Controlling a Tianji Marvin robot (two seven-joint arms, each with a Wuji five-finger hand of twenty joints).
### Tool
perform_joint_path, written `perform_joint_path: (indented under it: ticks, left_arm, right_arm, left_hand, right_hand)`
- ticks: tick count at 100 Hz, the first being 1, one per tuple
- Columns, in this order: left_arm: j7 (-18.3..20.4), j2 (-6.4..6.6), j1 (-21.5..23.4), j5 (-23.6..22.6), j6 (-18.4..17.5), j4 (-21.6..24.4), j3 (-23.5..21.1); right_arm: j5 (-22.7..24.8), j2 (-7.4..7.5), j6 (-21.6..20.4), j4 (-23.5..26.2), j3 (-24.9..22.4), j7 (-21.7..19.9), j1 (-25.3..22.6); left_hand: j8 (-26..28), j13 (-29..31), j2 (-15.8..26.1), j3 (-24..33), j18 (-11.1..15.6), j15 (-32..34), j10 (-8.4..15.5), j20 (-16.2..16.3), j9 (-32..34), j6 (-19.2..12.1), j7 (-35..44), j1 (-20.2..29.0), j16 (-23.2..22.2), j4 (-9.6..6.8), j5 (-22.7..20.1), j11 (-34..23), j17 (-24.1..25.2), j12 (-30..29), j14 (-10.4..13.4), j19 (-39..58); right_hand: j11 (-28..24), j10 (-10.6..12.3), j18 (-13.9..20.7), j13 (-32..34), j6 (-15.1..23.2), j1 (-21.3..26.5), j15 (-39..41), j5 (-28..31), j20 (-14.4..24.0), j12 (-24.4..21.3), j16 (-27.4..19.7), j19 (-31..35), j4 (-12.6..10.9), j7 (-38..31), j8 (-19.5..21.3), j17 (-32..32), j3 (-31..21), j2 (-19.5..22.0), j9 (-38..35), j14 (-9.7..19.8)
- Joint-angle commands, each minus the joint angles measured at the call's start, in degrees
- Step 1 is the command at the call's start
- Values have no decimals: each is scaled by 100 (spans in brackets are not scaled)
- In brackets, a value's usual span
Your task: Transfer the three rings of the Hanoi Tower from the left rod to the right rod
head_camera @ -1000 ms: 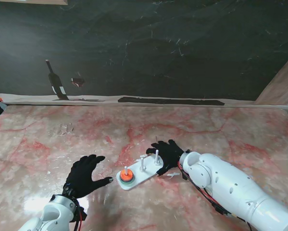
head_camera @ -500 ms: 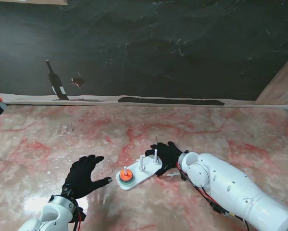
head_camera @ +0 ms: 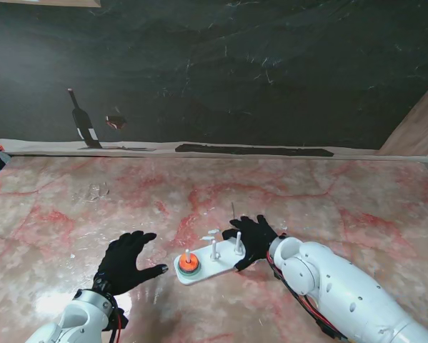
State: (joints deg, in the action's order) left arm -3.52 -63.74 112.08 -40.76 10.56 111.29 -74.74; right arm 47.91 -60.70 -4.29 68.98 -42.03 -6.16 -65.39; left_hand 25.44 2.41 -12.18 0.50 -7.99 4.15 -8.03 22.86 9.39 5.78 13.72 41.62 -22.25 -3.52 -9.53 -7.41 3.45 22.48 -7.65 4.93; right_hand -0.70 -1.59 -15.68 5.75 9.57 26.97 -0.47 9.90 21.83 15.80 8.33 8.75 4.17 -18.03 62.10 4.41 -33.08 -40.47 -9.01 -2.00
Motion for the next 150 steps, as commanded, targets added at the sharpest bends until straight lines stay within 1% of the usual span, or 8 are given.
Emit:
perform_joint_path:
  ticks: [1,15,36,68,89,120,150]
  left_arm:
    - [31,19,-31,38,-19,-6,31]
    - [72,25,-108,65,-44,-46,70]
    - [152,36,-232,140,-89,-115,123]
    - [237,49,-289,191,-140,-144,146]
    - [252,53,-268,178,-132,-123,137]
    - [282,60,-238,155,-127,-89,124]
    - [335,70,-216,144,-117,-61,111]
  right_arm:
    - [109,72,94,70,-11,-80,-213]
    - [450,138,368,442,-253,-199,-568]
    - [756,192,775,1016,-626,-458,-1119]
    - [967,214,1198,1467,-853,-601,-1659]
    - [1146,239,1420,1765,-964,-796,-1928]
    - [1264,237,1749,2060,-997,-893,-2176]
    - [1296,236,1870,2139,-1069,-915,-2303]
  left_hand:
    - [8,-75,27,-68,81,-160,185,-31,-179,-110,-113,-179,27,-62,176,162,23,29,142,-68]
    - [7,-73,33,-68,82,-166,186,-38,-184,-105,-126,-186,43,-60,179,179,20,28,146,-74]
    - [6,-74,38,-69,87,-178,195,-47,-201,-120,-147,-195,71,-58,184,208,19,26,146,-81]
    - [-1,-71,40,-73,93,-197,206,-72,-220,-128,-202,-208,130,-53,189,259,13,29,153,-98]
    - [6,-70,41,-76,98,-201,215,-86,-223,-144,-218,-217,157,-51,183,276,11,35,154,-105]
    - [17,-71,60,-74,100,-209,221,-104,-238,-154,-237,-221,202,-49,184,309,9,39,161,-110]
    - [24,-72,75,-75,104,-221,225,-119,-252,-168,-257,-225,242,-45,187,341,7,39,166,-115]
  right_hand:
    - [79,-24,-120,-227,374,104,-50,479,73,75,-29,-148,-82,-684,441,11,-135,249,157,-70]
    - [84,-54,-150,-227,282,105,-53,539,82,88,-27,-170,-87,-788,544,10,-142,274,149,-80]
    - [71,-82,-187,-229,136,86,-54,656,86,160,-23,-218,-86,-953,670,-1,-128,359,157,-92]
    - [65,-112,-209,-230,-49,78,-53,743,141,221,-17,-230,-95,-1147,768,-1,-140,336,158,-112]
    - [57,-152,-227,-230,-245,68,-54,793,166,269,-18,-258,-92,-1330,829,-3,-144,382,159,-123]
    - [-29,-255,-219,-228,-582,52,-31,802,222,330,31,-268,-86,-1528,835,-16,-101,566,130,-151]
    - [-48,-293,-223,-230,-673,43,-25,698,295,272,85,-245,-91,-1514,743,-6,-64,580,129,-168]
